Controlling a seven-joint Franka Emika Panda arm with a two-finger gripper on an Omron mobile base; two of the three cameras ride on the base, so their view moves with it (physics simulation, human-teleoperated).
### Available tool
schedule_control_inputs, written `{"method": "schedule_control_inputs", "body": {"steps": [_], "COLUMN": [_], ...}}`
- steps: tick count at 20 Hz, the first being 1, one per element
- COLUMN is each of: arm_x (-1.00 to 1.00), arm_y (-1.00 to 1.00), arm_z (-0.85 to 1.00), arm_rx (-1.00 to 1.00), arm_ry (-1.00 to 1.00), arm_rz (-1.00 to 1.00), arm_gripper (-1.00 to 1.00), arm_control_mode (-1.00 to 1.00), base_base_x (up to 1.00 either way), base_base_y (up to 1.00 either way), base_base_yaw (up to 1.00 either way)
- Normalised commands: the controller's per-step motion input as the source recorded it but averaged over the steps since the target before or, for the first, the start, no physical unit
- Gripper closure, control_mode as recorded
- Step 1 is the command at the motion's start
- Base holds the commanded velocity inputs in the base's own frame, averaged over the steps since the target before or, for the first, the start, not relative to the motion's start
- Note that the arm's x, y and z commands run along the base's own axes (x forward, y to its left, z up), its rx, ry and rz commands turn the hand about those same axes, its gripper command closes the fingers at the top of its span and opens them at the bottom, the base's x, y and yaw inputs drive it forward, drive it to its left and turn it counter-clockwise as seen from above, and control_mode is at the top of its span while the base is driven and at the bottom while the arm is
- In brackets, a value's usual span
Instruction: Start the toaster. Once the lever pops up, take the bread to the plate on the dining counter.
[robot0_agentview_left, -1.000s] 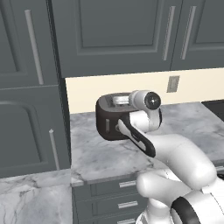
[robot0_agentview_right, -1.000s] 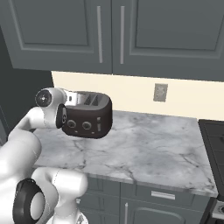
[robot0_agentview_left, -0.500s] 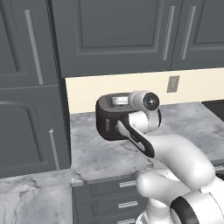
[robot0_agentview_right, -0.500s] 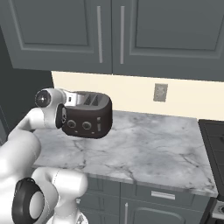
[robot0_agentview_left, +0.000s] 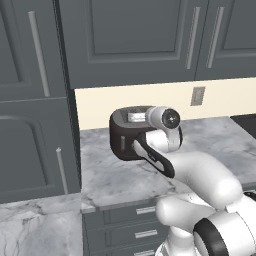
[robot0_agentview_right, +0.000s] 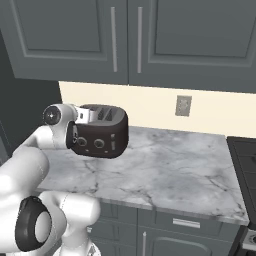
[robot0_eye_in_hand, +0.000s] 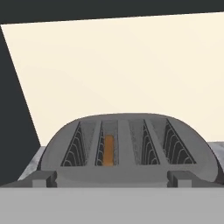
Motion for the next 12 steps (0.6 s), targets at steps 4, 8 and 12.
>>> {"method": "schedule_control_inputs", "body": {"steps": [4,8,12], "arm_x": [0.16,0.15,0.18], "arm_y": [0.07,0.00,0.00], "arm_z": [-0.09,-0.04,-0.01], "arm_rx": [0.00,0.00,0.00], "arm_ry": [0.00,0.00,0.00], "arm_rz": [0.00,0.00,0.00], "arm_gripper": [-1.00,-1.00,-1.00], "arm_control_mode": [-1.00,-1.00,-1.00], "base_base_x": [0.00,0.00,0.00], "base_base_y": [0.00,0.00,0.00], "base_base_yaw": [0.00,0.00,0.00]}}
